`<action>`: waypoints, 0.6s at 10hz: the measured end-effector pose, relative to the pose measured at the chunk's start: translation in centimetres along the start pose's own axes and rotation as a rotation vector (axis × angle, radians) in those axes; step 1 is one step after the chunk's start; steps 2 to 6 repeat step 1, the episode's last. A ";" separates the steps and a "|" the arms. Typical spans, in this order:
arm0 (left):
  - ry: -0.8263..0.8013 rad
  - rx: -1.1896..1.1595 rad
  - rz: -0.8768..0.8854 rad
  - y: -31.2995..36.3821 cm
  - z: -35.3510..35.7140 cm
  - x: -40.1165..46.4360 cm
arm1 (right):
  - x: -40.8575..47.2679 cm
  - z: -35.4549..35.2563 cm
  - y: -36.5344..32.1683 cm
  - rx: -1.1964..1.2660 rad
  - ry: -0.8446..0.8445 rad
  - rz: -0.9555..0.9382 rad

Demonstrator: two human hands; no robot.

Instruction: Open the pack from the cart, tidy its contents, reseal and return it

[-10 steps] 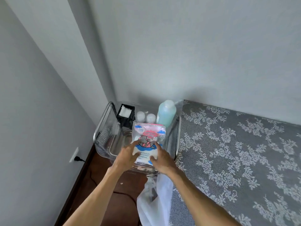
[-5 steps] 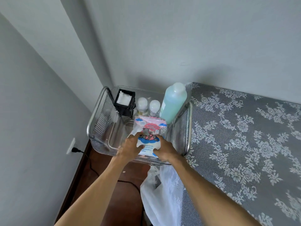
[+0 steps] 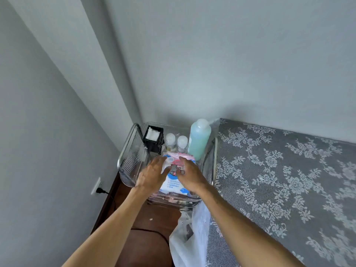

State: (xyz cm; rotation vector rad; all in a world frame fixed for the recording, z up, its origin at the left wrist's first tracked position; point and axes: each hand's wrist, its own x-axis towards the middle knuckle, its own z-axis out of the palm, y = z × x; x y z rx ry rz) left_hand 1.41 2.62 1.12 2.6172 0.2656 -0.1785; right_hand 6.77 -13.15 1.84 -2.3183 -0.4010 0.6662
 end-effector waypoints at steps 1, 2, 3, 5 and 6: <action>0.113 0.000 0.043 2.9 -2.7 -0.8 | -2.0 -2.7 -1.2 0.049 0.107 -0.168; 0.113 0.000 0.043 2.9 -2.7 -0.8 | -2.0 -2.7 -1.2 0.049 0.107 -0.168; 0.113 0.000 0.043 2.9 -2.7 -0.8 | -2.0 -2.7 -1.2 0.049 0.107 -0.168; 0.113 0.000 0.043 2.9 -2.7 -0.8 | -2.0 -2.7 -1.2 0.049 0.107 -0.168; 0.113 0.000 0.043 2.9 -2.7 -0.8 | -2.0 -2.7 -1.2 0.049 0.107 -0.168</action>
